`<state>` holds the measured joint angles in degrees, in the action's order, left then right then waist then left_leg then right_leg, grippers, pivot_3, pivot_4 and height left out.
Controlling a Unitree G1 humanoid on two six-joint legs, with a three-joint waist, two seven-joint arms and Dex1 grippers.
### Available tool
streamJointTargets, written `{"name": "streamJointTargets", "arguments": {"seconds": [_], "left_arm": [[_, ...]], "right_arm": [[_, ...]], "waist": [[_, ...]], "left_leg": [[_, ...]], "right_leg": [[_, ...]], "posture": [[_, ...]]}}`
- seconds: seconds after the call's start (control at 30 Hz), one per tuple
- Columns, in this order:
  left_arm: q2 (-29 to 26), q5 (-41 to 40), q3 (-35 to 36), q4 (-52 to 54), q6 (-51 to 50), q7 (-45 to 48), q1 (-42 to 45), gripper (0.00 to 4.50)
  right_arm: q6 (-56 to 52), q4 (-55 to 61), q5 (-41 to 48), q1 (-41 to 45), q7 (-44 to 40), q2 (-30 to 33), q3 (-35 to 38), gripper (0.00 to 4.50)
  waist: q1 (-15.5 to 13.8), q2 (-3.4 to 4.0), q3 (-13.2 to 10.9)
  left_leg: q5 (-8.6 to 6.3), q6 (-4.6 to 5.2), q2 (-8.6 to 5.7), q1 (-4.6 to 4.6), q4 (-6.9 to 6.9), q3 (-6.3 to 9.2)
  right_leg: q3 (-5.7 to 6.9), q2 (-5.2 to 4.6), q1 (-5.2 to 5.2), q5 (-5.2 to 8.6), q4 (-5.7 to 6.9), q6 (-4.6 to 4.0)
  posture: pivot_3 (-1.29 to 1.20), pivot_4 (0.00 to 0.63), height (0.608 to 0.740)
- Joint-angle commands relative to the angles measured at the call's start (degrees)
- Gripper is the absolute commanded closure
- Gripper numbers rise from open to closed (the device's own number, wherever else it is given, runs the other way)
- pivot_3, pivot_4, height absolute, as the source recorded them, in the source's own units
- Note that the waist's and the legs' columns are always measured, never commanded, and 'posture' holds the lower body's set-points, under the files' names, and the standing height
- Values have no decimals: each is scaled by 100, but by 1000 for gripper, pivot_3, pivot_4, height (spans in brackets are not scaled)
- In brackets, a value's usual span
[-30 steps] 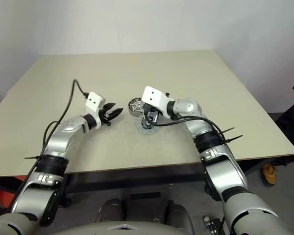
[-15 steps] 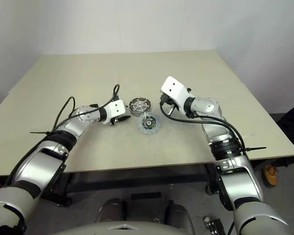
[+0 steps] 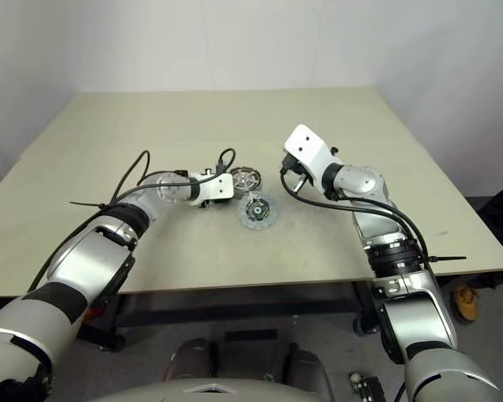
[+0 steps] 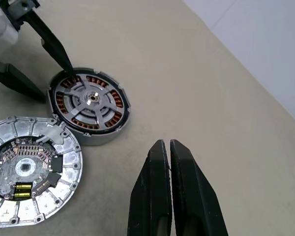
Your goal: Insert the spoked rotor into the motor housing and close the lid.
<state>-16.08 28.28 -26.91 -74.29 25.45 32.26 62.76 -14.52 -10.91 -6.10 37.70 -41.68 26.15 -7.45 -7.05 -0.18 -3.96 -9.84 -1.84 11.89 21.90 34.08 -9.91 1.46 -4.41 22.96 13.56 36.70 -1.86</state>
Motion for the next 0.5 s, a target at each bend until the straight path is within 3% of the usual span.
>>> {"name": "streamJointTargets", "arguments": {"seconds": [0.03,0.23,0.4,0.5], "left_arm": [[60,220,-103,-89,-144,-139,309,2105],[211,317,-78,-208,-317,-76,501,2105],[259,382,-80,-215,-342,-32,532,3489],[263,419,-88,-210,-315,-27,494,3489]], "right_arm": [[-18,304,127,56,134,50,175,4354],[-67,376,191,17,242,52,162,4354],[-80,384,219,12,313,85,167,4500],[-81,387,231,10,339,93,154,4500]], "waist": [[-27,0,0],[-54,-1,0],[-74,-1,-1],[-74,-1,-1]], "left_leg": [[0,0,0,-1,0,0],[1,-1,-2,-2,1,1],[2,-1,-3,-3,2,4],[2,-1,-3,-5,2,4]], "right_leg": [[0,0,-1,-1,0,1],[0,-2,-5,-2,1,3],[1,-3,-8,-3,1,5],[1,-3,-9,-3,1,5]], "posture": [[0,0,740],[0,0,740],[0,0,740],[0,0,740]]}}
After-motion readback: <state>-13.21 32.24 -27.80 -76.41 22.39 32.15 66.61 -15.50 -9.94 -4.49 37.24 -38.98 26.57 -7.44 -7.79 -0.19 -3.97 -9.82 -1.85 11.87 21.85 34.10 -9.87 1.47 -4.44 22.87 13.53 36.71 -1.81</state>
